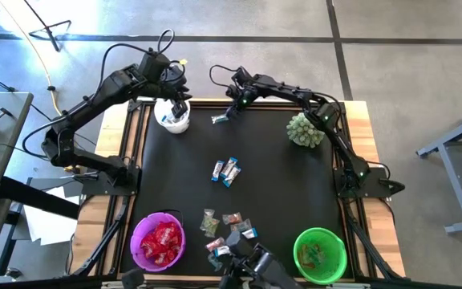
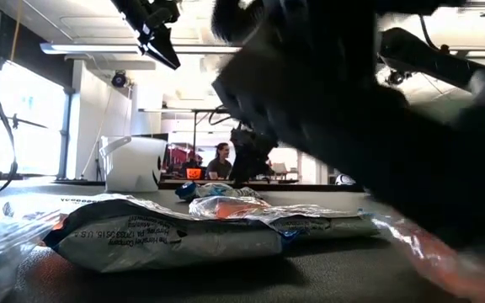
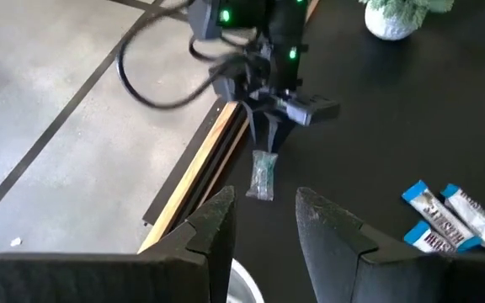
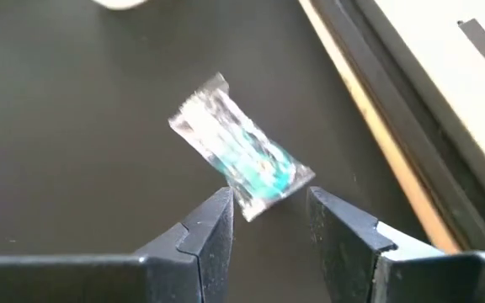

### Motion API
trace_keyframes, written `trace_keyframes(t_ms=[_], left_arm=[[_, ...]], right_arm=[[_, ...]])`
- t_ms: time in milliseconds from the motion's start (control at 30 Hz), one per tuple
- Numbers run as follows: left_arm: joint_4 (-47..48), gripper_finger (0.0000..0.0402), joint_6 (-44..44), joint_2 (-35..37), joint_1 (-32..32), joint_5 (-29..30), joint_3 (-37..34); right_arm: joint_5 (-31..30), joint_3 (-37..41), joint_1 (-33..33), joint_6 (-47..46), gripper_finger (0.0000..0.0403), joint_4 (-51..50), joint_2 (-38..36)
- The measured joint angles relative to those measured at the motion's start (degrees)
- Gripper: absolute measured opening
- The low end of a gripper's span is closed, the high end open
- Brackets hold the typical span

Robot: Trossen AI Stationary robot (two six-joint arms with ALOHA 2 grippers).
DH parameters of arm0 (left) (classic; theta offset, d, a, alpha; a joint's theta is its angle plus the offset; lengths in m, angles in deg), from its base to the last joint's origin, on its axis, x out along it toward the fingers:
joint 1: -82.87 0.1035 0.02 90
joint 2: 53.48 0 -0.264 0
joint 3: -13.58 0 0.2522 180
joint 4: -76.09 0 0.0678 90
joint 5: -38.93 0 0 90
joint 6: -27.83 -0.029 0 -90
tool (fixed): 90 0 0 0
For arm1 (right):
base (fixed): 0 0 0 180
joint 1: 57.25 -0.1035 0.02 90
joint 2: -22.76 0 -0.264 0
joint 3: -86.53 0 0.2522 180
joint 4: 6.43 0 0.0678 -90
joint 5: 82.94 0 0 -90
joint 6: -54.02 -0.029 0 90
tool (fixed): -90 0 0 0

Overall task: Sort candy
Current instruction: Put the blue gummy into the green bucket

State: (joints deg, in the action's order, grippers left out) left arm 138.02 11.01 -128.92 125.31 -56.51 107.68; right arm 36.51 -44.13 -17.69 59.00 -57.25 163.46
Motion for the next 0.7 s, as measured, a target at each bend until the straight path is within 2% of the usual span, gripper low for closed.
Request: trace_keyframes(t_ms=[100, 267, 333, 367, 467, 600, 700], left_arm=[[2.0, 0.0113, -0.43, 0.02, 0.78, -1.03, 0.0], [1.12, 0.0113, -0.1, 0.11, 1.96, -11.84, -2.93], [-1.32, 0.0113, 0.03, 0.11, 2.16, -14.45, -5.67], [-3.33, 0.0113, 0.03, 0.11, 2.14, -14.96, -7.22], [-10.01, 0.0113, 1.49, -0.3, 1.74, -15.17, -12.76], [-23.54, 0.0113, 5.57, -1.05, 1.39, -14.44, -20.12], [-32.01, 0.0113, 9.99, -2.77, 0.87, -8.98, -24.12]], right_arm=[[0.16, -3.66, -0.55, -0.05, 0.0149, -2.8, 0.0], [0.55, -14.06, -2.1, 1.6, 0.0149, -13.22, 0.0], [0.53, -18.36, -2.68, 3.42, 0.0149, -19.42, -0.12], [0.51, -17.67, -3.0, 4.0, 0.0149, -19.91, -1.56], [-1.83, -14.09, -3.6, 4.17, 0.0149, -23.88, -6.79], [-9.62, -14.21, -4.67, 4.4, 0.0149, -35.01, -11.19], [-15.52, -14.83, -5.83, 4.22, 0.0149, -41.12, -13.84]])
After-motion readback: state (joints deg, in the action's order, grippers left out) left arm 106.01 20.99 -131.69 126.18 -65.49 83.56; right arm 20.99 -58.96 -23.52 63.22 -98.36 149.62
